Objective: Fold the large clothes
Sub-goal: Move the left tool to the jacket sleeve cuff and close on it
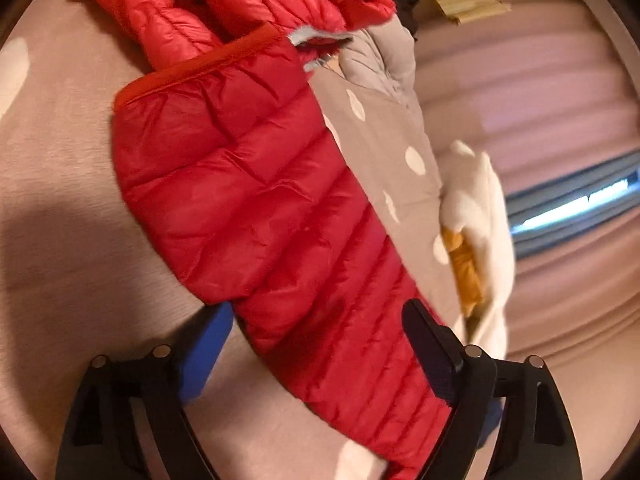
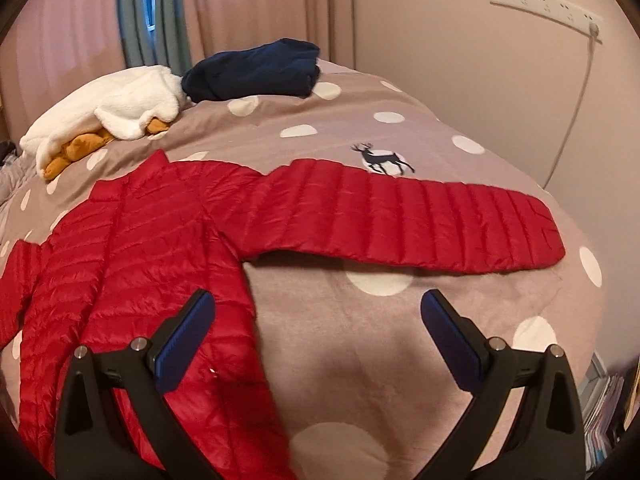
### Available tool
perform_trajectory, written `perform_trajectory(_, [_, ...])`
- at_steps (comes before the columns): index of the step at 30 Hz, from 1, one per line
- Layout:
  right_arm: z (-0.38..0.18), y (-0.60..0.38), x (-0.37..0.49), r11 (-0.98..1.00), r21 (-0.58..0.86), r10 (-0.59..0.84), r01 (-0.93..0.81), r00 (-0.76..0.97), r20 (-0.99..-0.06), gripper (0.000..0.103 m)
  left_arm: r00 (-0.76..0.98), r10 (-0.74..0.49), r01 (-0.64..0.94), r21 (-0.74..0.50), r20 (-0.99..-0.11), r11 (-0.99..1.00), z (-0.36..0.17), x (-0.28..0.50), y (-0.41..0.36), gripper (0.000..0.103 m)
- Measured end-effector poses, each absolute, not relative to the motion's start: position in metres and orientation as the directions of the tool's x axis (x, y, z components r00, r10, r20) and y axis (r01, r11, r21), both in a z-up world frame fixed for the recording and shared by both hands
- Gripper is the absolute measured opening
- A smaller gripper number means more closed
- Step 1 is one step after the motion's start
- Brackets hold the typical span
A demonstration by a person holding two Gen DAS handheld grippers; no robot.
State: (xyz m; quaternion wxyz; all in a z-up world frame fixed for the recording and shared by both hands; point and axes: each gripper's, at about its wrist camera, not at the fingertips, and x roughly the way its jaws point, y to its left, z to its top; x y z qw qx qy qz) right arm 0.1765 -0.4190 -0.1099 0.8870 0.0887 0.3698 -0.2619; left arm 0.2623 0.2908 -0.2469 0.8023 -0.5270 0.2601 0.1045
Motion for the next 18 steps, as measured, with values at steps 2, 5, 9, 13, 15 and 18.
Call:
perform_trajectory(2, [-0.111,-0.422,0.175,0.850,-0.016,-0.379,0.526,0.591,-0.712,0.103,0.829,-0.078,-0.448,-0.741,-0.554,0.500,-0.243,0.272,0.280,0.086])
perform_trajectory(5, [-0.112,-0.422,0.175,0.847,-0.034,-0.392,0.531,0.579,-0.714,0.103,0.796,-0.058,-0.463,-0.668,-0.603,0.583,-0.242,0.289,0.266,0.041])
perform_trajectory(9, [-0.105,-0.425,0.171,0.833,-0.027,-0.417,0.552,0.596,-0.686,0.103,0.787,-0.034,-0.513,-0.684,-0.616,0.519,-0.251,0.287,0.272,0.020])
perform_trajectory(13, [-0.104,-0.434,0.168,0.817,0.045,-0.388,0.575,0.605,-0.695,0.103,0.742,0.141,-0.598,-0.551,-0.656,0.583,-0.232,0.272,0.264,0.017])
perform_trajectory(15, [-0.104,-0.435,0.167,0.817,0.079,-0.362,0.572,0.614,-0.702,0.103,0.727,0.173,-0.620,-0.527,-0.664,0.581,-0.223,0.265,0.260,0.012])
perform_trajectory(18, [-0.101,-0.429,0.166,0.831,0.074,-0.356,0.551,0.630,-0.690,0.103,0.688,0.282,-0.680,-0.456,-0.669,0.574,-0.212,0.241,0.260,0.006])
